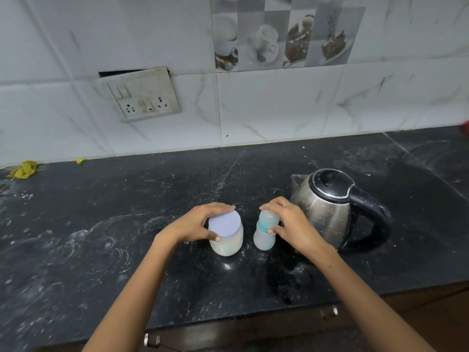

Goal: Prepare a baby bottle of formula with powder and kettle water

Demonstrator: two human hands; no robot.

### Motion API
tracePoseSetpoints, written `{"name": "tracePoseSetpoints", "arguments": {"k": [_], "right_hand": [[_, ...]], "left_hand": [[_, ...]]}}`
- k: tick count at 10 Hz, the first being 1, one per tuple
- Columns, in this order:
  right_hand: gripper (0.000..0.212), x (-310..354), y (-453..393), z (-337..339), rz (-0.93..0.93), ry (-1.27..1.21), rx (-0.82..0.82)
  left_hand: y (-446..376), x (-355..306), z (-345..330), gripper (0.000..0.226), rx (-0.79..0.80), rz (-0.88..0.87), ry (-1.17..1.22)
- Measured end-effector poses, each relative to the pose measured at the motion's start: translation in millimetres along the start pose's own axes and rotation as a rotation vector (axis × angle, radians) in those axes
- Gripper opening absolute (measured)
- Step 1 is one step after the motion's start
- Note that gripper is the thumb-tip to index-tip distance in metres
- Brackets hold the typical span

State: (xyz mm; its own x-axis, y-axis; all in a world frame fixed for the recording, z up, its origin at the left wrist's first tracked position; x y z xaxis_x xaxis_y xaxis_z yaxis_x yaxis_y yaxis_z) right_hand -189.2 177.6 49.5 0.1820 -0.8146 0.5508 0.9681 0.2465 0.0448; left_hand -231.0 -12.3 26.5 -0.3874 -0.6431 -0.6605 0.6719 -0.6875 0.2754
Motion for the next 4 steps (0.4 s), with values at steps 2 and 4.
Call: {"name": "tracePoseSetpoints", "arguments": {"k": [2, 4], "right_hand": [[0.061, 4.0, 0.0, -3.5, 0.002, 0.034, 0.003], [0.073, 12.5, 10.3, 2.1, 0.000, 0.101, -0.010]], "left_hand": [[-2.5, 3.8, 1.8, 0.083, 0.036, -0.024, -0.073], [4.2, -13.4, 2.6, 0.095, 0.028, -0.032, -0.090]]}}
Point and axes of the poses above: each hand's wrist, its own y-axis away from the middle knuckle, its own z-axis out of the back of the hand, x = y × z, the point moved 9 cm from there along -y, towards the middle knuckle, and after that the axes turned 7 degrees about x, right-handed, at the moved point
